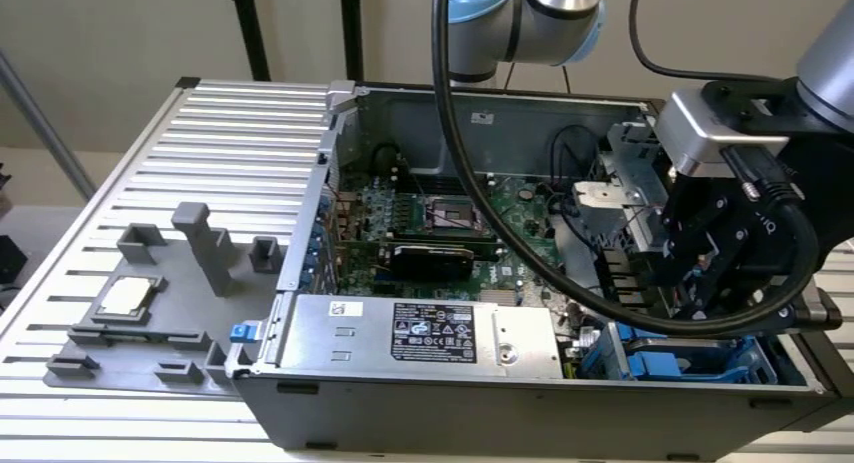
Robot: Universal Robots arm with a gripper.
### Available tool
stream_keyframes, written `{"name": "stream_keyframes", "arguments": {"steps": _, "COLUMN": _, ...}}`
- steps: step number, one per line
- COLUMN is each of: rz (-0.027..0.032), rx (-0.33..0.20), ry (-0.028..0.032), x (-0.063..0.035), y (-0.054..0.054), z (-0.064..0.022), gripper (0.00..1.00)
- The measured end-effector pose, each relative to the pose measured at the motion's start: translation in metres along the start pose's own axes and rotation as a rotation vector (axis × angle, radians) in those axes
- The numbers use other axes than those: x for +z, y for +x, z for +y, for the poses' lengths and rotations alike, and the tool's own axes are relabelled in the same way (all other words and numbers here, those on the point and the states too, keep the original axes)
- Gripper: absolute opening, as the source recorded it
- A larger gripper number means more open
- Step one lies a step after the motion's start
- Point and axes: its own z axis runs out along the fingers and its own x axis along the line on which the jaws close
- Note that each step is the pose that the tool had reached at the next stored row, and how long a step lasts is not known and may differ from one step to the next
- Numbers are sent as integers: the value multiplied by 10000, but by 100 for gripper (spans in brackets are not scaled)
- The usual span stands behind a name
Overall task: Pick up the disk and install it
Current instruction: 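Insert the first disk wire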
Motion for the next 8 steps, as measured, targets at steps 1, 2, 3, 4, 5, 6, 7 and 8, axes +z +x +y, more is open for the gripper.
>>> {"name": "stream_keyframes", "arguments": {"steps": 1, "rz": 1, "rx": 1, "ry": -2, "x": -13, "y": 0, "z": -28, "gripper": 100}}
{"name": "stream_keyframes", "arguments": {"steps": 2, "rz": 1, "rx": 2, "ry": -9, "x": -31, "y": -1, "z": -63, "gripper": 100}}
{"name": "stream_keyframes", "arguments": {"steps": 3, "rz": 0, "rx": 3, "ry": -16, "x": -49, "y": -2, "z": -95, "gripper": 100}}
{"name": "stream_keyframes", "arguments": {"steps": 4, "rz": 1, "rx": 2, "ry": -24, "x": -70, "y": -3, "z": -128, "gripper": 100}}
{"name": "stream_keyframes", "arguments": {"steps": 5, "rz": 2, "rx": 2, "ry": -29, "x": -94, "y": -5, "z": -160, "gripper": 100}}
{"name": "stream_keyframes", "arguments": {"steps": 6, "rz": 3, "rx": 2, "ry": -35, "x": -117, "y": -6, "z": -190, "gripper": 0}}
{"name": "stream_keyframes", "arguments": {"steps": 7, "rz": 1, "rx": 3, "ry": -40, "x": -140, "y": -9, "z": -219, "gripper": 0}}
{"name": "stream_keyframes", "arguments": {"steps": 8, "rz": 0, "rx": 3, "ry": -44, "x": -163, "y": -11, "z": -248, "gripper": 0}}
